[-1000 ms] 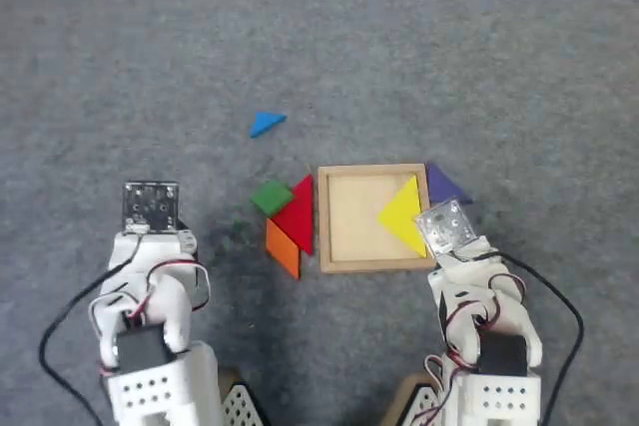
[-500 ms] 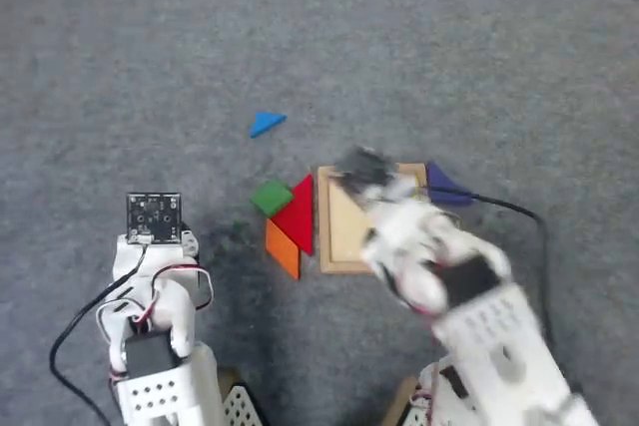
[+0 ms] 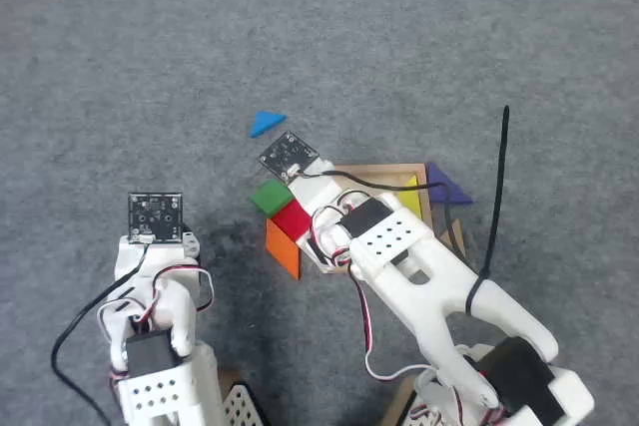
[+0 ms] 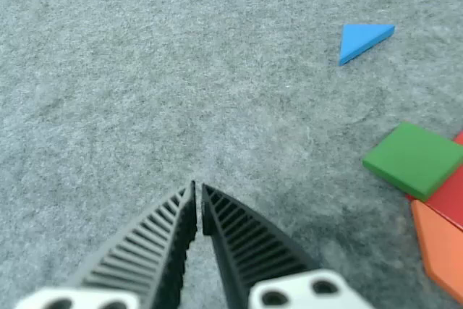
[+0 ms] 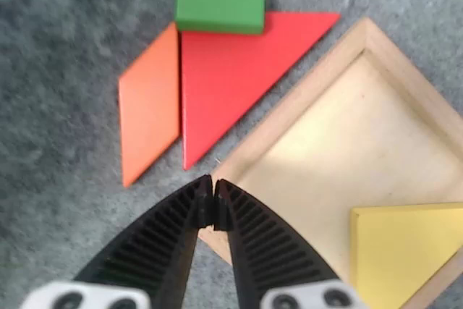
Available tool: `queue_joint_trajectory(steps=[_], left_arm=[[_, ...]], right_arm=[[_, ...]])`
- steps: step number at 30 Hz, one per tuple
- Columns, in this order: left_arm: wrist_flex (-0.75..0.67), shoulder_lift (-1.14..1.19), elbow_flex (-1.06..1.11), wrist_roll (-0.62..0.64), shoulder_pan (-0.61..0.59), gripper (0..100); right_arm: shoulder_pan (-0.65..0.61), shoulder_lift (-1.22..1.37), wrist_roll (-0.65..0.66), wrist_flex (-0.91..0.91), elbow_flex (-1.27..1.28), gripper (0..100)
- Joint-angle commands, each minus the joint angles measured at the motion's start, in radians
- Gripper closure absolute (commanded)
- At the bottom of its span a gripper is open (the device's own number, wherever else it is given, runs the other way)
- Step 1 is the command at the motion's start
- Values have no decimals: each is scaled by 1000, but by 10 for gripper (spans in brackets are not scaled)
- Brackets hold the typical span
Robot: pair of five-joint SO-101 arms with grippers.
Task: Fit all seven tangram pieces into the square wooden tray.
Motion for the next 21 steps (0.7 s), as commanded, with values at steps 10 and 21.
queue_joint_trajectory(steps=[10, 21], left_arm=[[3, -17, -8, -3, 3, 985], [5, -17, -8, -3, 3, 985]], right_arm=[[-114, -2, -163, -47, -64, 854], [-97, 51, -295, -54, -196, 851]])
